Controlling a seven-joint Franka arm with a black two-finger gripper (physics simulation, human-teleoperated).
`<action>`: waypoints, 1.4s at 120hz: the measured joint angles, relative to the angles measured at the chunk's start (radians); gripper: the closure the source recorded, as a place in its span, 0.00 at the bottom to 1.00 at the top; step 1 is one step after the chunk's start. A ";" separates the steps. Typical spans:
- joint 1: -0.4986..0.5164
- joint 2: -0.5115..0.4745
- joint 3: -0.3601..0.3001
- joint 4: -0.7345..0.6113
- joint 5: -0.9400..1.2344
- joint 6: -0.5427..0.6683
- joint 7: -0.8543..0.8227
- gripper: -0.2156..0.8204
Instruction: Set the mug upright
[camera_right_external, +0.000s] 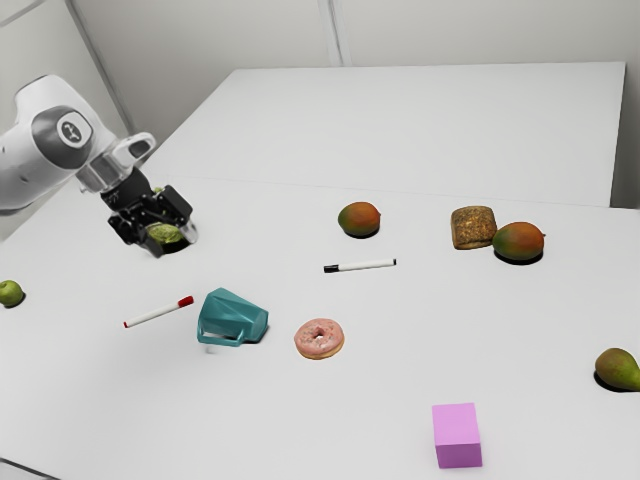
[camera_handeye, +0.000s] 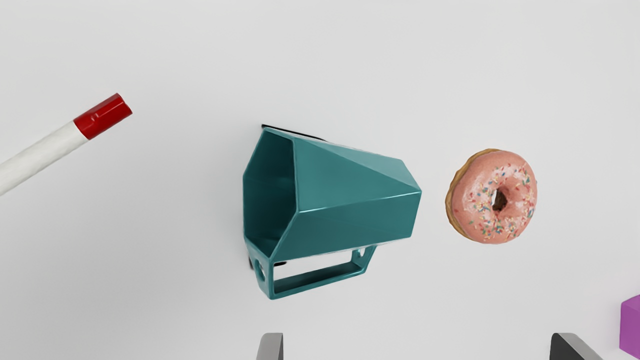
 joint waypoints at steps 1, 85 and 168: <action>0.001 0.001 0.001 -0.004 -0.005 0.005 0.006 0.23; 0.026 0.127 0.025 -0.152 -0.255 0.186 0.351 0.23; 0.023 0.203 0.016 -0.238 -0.587 0.241 0.612 0.23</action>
